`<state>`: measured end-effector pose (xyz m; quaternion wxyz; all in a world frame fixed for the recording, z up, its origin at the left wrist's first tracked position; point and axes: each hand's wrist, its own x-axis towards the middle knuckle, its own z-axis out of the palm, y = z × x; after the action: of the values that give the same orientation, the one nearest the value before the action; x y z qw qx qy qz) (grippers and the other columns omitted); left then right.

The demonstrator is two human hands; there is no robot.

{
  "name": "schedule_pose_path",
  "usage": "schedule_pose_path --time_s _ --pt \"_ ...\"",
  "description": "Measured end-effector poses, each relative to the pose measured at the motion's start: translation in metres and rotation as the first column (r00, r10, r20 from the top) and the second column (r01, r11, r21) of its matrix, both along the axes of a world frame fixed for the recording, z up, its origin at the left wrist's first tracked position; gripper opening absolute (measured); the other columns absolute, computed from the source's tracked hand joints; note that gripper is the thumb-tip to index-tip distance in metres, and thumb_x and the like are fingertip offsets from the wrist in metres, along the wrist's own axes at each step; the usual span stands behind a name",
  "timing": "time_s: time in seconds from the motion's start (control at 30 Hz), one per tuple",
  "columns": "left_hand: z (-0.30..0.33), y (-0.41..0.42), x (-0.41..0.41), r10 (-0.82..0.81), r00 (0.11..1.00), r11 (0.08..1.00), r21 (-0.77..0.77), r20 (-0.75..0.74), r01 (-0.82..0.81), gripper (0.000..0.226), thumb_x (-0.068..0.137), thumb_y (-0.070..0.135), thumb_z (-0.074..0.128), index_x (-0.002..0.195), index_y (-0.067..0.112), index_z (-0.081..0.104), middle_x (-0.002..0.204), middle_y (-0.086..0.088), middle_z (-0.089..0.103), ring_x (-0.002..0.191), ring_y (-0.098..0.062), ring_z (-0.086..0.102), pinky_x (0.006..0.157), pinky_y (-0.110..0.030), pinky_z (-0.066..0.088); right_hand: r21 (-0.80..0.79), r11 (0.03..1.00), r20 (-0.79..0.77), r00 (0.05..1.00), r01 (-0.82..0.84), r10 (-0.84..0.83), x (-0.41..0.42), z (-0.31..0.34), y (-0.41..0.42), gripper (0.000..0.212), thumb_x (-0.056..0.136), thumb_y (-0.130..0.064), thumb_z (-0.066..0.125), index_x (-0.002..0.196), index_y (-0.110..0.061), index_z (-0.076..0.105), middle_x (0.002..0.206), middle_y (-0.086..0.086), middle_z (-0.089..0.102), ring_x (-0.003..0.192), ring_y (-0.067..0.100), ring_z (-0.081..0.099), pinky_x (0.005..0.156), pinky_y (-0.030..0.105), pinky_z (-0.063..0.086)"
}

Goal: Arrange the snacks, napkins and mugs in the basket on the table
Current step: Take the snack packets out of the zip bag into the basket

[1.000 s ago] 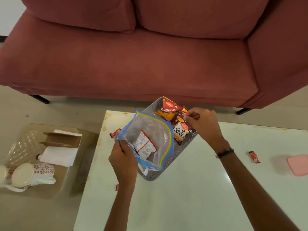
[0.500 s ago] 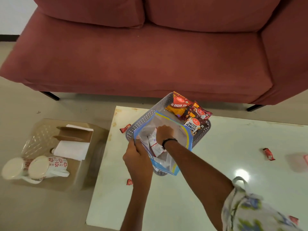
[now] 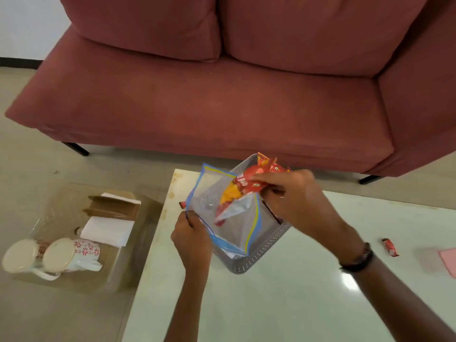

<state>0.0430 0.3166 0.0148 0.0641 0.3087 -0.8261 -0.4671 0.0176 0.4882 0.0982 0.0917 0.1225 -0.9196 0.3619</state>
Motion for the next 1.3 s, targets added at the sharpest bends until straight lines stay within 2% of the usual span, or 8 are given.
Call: schedule_pose_path --time_s 0.1,0.17,0.27,0.37,0.5,0.63,1.07,1.3 --pt "-0.002 -0.007 -0.004 0.041 0.999 0.999 0.035 0.019 -0.041 0.038 0.099 0.023 0.036 0.081 -0.003 0.058 0.084 -0.026 0.064 0.079 -0.039 0.058 0.071 -0.038 0.047 -0.120 0.991 0.053 0.997 0.058 -0.052 -0.005 0.034 0.022 0.034 0.077 0.006 0.065 0.097 -0.019 0.076 0.067 -0.004 0.071 0.045 -0.009 0.046 0.050 0.001 0.032" --pt "-0.004 -0.012 -0.003 0.058 0.998 0.998 0.029 0.035 -0.059 0.041 0.099 0.025 0.036 0.078 -0.003 0.057 0.083 -0.027 0.064 0.080 -0.041 0.060 0.076 -0.046 0.052 -0.229 0.966 0.100 0.990 0.123 -0.102 -0.015 0.044 0.035 0.035 0.082 -0.002 0.053 0.096 -0.025 0.075 0.070 0.007 0.073 0.043 0.008 0.046 0.044 0.017 0.038" --pt "-0.006 -0.018 0.002 0.066 0.997 0.998 0.018 0.051 -0.067 0.043 0.099 0.026 0.035 0.078 -0.003 0.057 0.079 -0.023 0.063 0.081 -0.041 0.060 0.077 -0.048 0.052 -0.397 0.894 0.163 0.974 0.208 -0.154 -0.034 0.042 0.050 0.029 0.089 -0.028 0.050 0.093 -0.016 0.076 0.071 0.000 0.073 0.058 0.028 0.064 0.059 0.032 0.054" --pt "-0.009 -0.020 0.008 0.054 0.997 0.998 0.017 0.052 -0.055 0.042 0.098 0.030 0.035 0.068 0.005 0.051 0.067 -0.015 0.057 0.072 -0.042 0.061 0.071 -0.052 0.054 -0.203 0.930 0.204 0.942 0.307 -0.267 -0.061 0.004 0.052 0.030 0.081 -0.047 0.066 0.085 -0.020 0.078 0.058 -0.006 0.068 0.041 0.005 0.046 0.043 0.017 0.036" --pt "-0.008 -0.018 0.012 0.023 0.998 1.000 0.019 0.058 -0.024 0.043 0.099 0.031 0.034 0.065 0.009 0.048 0.061 -0.012 0.054 0.067 -0.041 0.060 0.068 -0.049 0.054 0.119 0.978 0.322 0.924 0.174 -0.204 -0.092 -0.090 0.049 0.022 0.079 -0.010 0.070 0.100 -0.014 0.075 0.097 0.003 0.076 0.045 -0.016 0.051 0.052 -0.005 0.036" --pt "-0.007 -0.017 0.012 -0.006 1.000 1.000 0.018 0.027 0.006 0.039 0.099 0.028 0.035 0.071 0.005 0.050 0.061 -0.007 0.052 0.066 -0.034 0.057 0.064 -0.040 0.050 0.162 0.979 0.397 0.900 0.122 -0.178 -0.104 -0.157 0.045 0.027 0.079 0.000 0.064 0.098 -0.017 0.076 0.098 0.002 0.076 0.082 0.004 0.067 0.082 0.019 0.052" --pt "-0.008 -0.009 0.007 -0.018 1.000 0.999 0.030 -0.004 0.018 0.033 0.098 0.024 0.037 0.071 0.007 0.047 0.059 -0.001 0.050 0.057 -0.016 0.051 0.050 -0.023 0.039 0.188 0.977 0.468 0.865 0.101 -0.179 -0.116 -0.241 0.066 0.047 0.075 0.018 0.049 0.108 -0.008 0.071 0.117 0.010 0.069 0.114 0.025 0.062 0.090 0.039 0.055" --pt "-0.015 -0.005 0.005 -0.036 0.999 0.998 0.047 -0.004 0.036 0.037 0.098 0.029 0.035 0.076 0.004 0.052 0.064 -0.010 0.056 0.063 -0.031 0.059 0.050 -0.027 0.043 0.162 0.975 0.388 0.899 0.151 -0.204 -0.114 -0.232 0.067 0.039 0.081 0.016 0.053 0.112 -0.002 0.068 0.114 0.015 0.069 0.105 0.026 0.064 0.082 0.023 0.047"
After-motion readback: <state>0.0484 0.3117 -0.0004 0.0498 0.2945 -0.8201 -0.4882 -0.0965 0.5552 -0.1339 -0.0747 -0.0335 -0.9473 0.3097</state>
